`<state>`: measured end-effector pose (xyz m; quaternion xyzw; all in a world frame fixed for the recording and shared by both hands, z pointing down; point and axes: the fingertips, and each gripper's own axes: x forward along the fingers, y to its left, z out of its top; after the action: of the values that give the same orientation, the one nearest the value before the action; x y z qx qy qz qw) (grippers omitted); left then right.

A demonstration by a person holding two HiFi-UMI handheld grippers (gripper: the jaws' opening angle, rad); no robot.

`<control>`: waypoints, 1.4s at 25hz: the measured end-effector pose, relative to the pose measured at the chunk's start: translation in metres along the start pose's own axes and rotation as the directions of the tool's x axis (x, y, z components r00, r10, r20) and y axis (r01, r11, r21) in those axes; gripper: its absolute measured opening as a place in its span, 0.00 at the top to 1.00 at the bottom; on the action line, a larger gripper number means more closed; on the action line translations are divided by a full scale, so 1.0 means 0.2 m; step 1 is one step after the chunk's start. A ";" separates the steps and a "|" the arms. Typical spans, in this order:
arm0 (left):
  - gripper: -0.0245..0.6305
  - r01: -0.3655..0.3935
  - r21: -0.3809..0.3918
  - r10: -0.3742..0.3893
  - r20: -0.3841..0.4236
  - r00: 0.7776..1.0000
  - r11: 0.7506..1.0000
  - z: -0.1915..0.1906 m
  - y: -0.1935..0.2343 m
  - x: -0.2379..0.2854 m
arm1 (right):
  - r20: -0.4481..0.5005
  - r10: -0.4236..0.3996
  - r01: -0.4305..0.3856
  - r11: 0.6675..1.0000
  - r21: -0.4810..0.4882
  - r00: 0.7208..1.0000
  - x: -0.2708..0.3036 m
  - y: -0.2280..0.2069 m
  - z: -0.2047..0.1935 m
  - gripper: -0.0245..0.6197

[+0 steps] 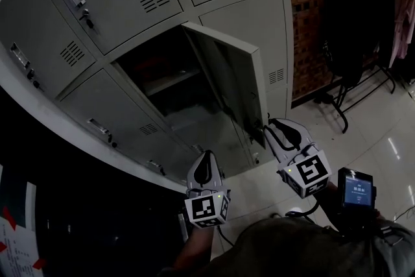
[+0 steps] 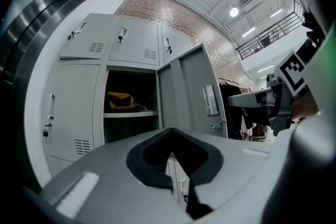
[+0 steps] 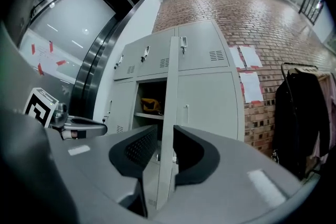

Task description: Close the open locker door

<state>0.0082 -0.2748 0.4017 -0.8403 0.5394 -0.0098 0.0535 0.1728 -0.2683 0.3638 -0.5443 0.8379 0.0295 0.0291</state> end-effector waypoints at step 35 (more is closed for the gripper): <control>0.96 -0.151 0.025 0.151 -0.009 0.989 0.988 -0.08 0.40 -0.18 | 0.025 0.404 -0.403 0.915 -0.035 0.914 0.34 0.53 0.09 0.71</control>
<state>-0.0796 -0.2760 0.4102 -0.7963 0.6015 -0.0169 0.0612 0.0477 -0.2862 0.3426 -0.3596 0.9310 0.0559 0.0277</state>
